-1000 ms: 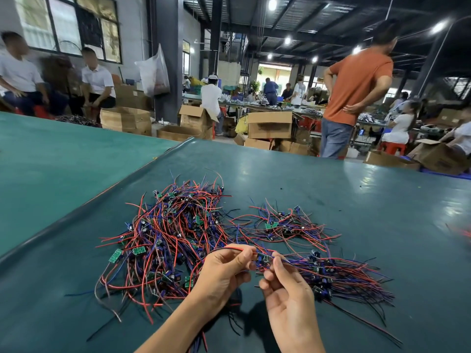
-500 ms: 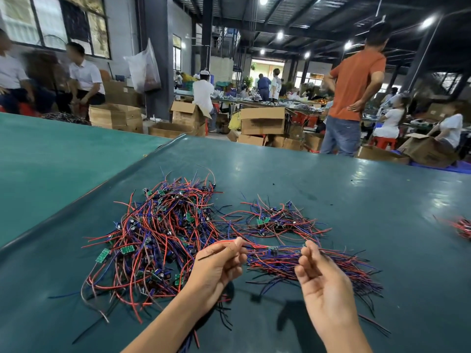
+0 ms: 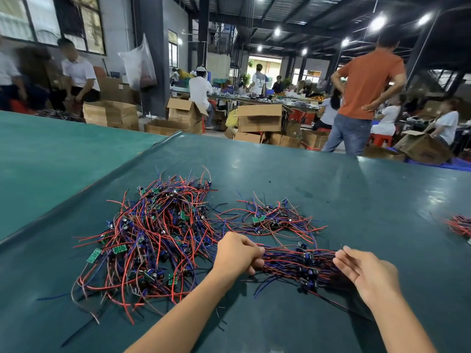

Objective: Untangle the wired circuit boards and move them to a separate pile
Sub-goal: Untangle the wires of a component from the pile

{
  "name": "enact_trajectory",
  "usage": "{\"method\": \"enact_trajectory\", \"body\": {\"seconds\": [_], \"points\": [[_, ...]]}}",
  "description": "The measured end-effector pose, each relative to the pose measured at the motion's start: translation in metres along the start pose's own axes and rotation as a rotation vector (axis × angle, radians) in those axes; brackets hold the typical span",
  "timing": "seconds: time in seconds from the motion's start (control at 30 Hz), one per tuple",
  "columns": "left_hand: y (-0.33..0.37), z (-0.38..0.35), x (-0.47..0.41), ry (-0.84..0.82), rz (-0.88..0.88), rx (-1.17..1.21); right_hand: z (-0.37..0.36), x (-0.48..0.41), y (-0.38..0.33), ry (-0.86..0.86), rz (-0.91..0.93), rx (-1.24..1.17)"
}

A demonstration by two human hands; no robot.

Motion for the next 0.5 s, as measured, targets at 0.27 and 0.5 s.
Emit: {"method": "enact_trajectory", "body": {"seconds": [0.27, 0.5], "points": [[0.013, 0.013, 0.018, 0.034, -0.013, -0.607, 0.012, -0.006, 0.008, 0.082, -0.014, -0.103], [0.037, 0.085, 0.064, 0.307, -0.276, -0.838, -0.001, 0.011, -0.010, 0.207, 0.442, 0.082]]}}
Point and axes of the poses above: each hand's wrist, its own x-axis away from the middle knuckle, its own z-axis out of the back of the hand, y = z × x, the point moved 6 cm from there along -x, towards the middle knuckle, and after that the axes turned 13 degrees about -y, right-handed, at the moved point
